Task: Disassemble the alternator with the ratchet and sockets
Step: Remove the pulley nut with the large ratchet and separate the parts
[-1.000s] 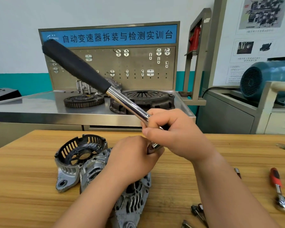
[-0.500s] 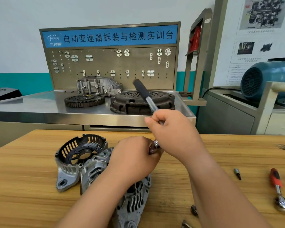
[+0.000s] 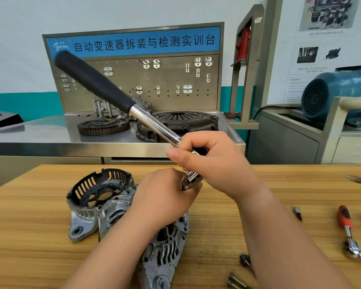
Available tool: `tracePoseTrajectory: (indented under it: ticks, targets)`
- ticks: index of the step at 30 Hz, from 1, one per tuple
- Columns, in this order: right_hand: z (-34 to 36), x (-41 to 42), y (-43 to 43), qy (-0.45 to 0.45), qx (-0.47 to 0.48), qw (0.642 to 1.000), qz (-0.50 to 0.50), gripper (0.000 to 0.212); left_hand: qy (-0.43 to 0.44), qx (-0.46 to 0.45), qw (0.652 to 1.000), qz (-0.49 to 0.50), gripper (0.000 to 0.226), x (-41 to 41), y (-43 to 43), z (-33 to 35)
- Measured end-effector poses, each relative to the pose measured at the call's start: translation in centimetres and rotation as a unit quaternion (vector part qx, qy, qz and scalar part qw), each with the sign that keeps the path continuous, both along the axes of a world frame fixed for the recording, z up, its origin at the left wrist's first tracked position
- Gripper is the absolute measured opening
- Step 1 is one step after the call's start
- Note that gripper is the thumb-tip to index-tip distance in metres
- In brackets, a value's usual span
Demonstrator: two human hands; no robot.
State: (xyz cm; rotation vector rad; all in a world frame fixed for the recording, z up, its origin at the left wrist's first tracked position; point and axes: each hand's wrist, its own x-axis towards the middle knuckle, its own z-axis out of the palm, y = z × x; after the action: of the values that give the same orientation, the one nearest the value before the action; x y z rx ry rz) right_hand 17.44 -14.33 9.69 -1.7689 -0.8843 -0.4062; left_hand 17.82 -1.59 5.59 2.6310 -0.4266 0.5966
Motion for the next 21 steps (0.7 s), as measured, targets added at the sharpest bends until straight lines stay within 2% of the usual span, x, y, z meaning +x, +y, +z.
tracePoseTrajectory:
  ticks: [3,6,9,12,14,16,19,21]
  targets:
    - [-0.1,-0.4,1.0,0.011,-0.005,0.994,-0.11,0.031,-0.001,0.001,1.0,0.022,0.046,-0.2,-0.1,-0.1]
    - [-0.2,-0.8,1.8,0.025,-0.045,0.971,-0.232,0.032,0.001,-0.006,1.0,0.029,0.049,-0.5,-0.1,0.2]
    - [0.0,-0.9,1.7,0.051,-0.101,0.953,-0.28,0.034,0.015,0.004,0.999,0.028,0.05,-0.5,-0.2,0.3]
    - [0.1,-0.8,1.4,0.057,-0.129,0.948,-0.286,0.036,0.021,0.01,1.0,0.02,0.046,-0.4,-0.2,0.2]
    - [0.0,-0.8,1.1,0.052,-0.125,0.955,-0.263,0.029,0.023,0.005,1.0,0.015,0.046,-0.3,-0.1,0.1]
    - [0.2,-0.6,0.5,0.046,-0.132,0.971,-0.192,0.023,0.025,-0.006,1.0,0.012,0.046,-0.2,0.0,0.2]
    - [0.5,-0.4,-1.1,0.032,-0.115,0.993,-0.011,0.039,0.02,-0.013,1.0,0.011,0.046,-0.1,0.1,0.1]
    - [0.5,-0.3,-2.0,0.048,-0.077,0.991,0.094,0.045,0.009,-0.012,1.0,0.001,0.042,-0.2,0.2,0.0]
